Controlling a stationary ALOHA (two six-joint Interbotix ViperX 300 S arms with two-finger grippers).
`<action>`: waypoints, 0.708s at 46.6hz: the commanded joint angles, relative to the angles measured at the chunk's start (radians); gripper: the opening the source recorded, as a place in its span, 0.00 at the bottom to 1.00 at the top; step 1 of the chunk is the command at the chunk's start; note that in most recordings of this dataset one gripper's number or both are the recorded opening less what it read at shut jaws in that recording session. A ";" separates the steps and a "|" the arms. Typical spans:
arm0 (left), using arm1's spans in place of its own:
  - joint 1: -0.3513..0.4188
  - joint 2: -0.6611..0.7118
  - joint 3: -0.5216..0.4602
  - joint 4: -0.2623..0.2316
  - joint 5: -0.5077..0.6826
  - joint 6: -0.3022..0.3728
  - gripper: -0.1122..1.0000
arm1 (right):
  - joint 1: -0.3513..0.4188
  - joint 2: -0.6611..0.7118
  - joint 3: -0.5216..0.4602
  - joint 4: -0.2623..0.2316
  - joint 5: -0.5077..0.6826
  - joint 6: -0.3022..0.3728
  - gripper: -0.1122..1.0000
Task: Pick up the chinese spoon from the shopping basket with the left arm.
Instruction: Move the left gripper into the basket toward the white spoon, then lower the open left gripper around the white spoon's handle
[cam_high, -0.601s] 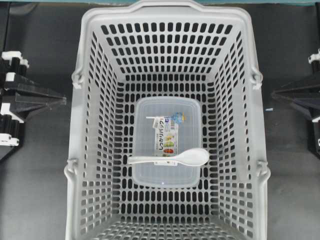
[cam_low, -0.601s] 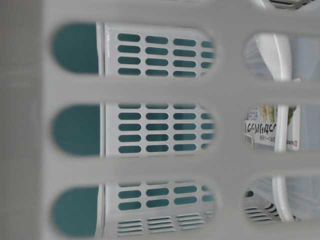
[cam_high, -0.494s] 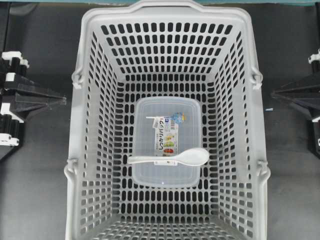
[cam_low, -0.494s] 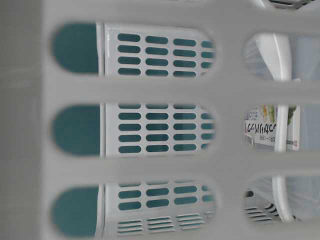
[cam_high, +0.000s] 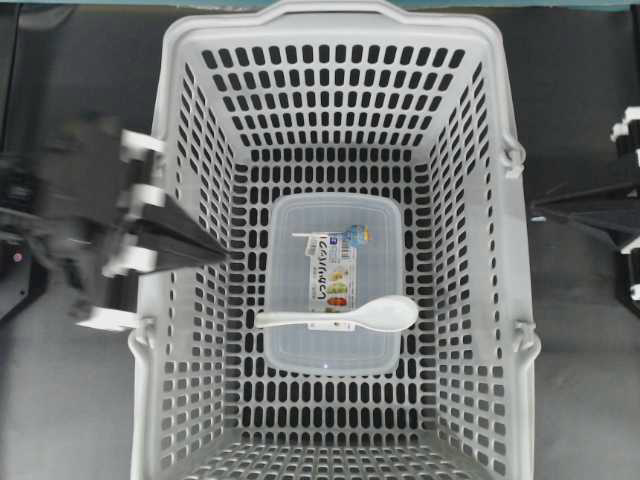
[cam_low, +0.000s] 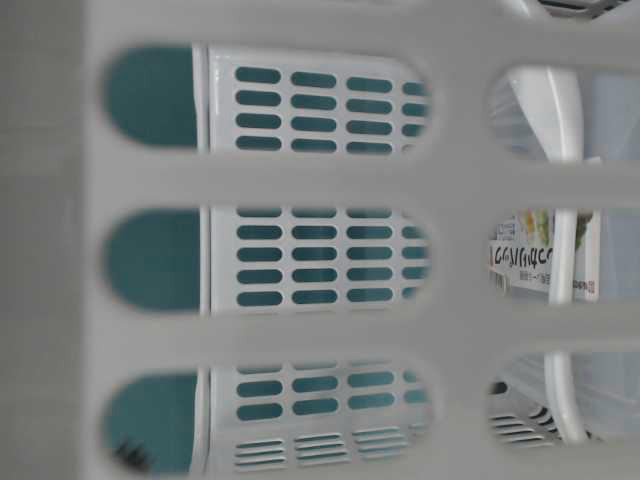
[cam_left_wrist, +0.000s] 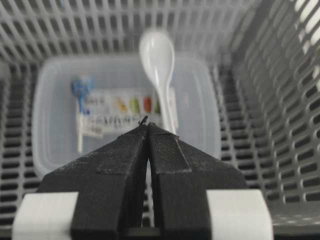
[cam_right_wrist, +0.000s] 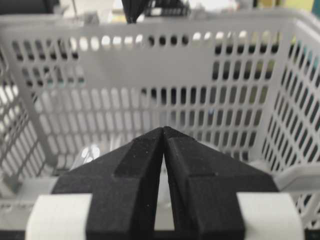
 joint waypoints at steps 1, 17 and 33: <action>-0.006 0.097 -0.126 0.005 0.101 0.000 0.10 | 0.011 -0.009 -0.035 0.003 0.049 0.002 0.10; -0.012 0.336 -0.336 0.005 0.313 0.005 0.10 | 0.020 -0.061 -0.046 0.003 0.120 0.002 0.12; -0.031 0.468 -0.428 0.003 0.328 -0.003 0.11 | 0.021 -0.067 -0.044 0.003 0.094 0.000 0.79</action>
